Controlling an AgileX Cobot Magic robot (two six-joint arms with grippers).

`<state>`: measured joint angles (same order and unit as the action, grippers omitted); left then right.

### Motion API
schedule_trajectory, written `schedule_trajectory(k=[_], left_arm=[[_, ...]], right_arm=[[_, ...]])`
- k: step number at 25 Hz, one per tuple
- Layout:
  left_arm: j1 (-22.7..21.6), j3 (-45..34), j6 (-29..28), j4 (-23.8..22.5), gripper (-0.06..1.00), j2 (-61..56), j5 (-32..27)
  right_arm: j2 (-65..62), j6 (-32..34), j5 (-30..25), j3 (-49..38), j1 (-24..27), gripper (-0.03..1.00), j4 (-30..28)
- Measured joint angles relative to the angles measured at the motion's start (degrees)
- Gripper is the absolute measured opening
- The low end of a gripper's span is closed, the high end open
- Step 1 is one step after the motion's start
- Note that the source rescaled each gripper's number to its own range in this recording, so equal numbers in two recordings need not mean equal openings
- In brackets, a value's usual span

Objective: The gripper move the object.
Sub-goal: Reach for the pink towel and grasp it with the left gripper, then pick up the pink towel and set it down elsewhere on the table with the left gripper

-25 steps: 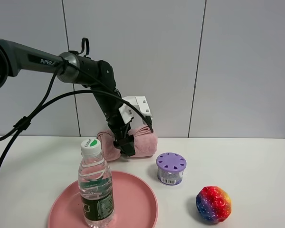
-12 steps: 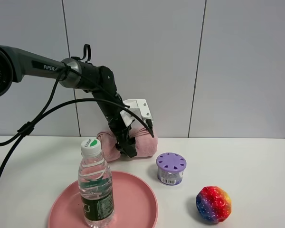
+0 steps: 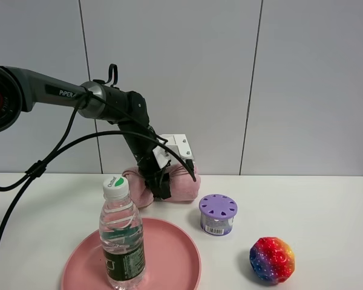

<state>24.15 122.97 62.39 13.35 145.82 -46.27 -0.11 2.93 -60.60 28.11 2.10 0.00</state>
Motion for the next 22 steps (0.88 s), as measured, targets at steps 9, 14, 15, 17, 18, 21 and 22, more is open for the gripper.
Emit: schedule_trajectory(k=[9,14,15,17,18,21,22], left_arm=[[-0.1,8.6,-19.5,-5.5,0.02,-10.2,-9.3],[-0.3,17.3,-41.1,-16.4,0.02,-17.2,-19.7],[-0.5,18.2,-44.9,-18.4,0.02,-18.2,-21.3],[-1.2,19.0,-52.6,-21.3,0.02,-20.1,-22.7],[-1.6,19.2,-55.5,-21.8,0.02,-21.0,-23.0],[-2.4,18.5,-61.5,-22.0,0.02,-24.2,-23.0],[-2.8,17.5,-62.4,-22.0,0.02,-25.6,-23.0]], right_arm=[[0.0,0.0,0.0,0.0,0.0,1.0,0.0],[0.0,0.0,0.0,0.0,0.0,1.0,0.0],[0.0,0.0,0.0,0.0,0.0,1.0,0.0],[0.0,0.0,0.0,0.0,0.0,1.0,0.0],[0.0,0.0,0.0,0.0,0.0,1.0,0.0],[0.0,0.0,0.0,0.0,0.0,1.0,0.0],[0.0,0.0,0.0,0.0,0.0,1.0,0.0]])
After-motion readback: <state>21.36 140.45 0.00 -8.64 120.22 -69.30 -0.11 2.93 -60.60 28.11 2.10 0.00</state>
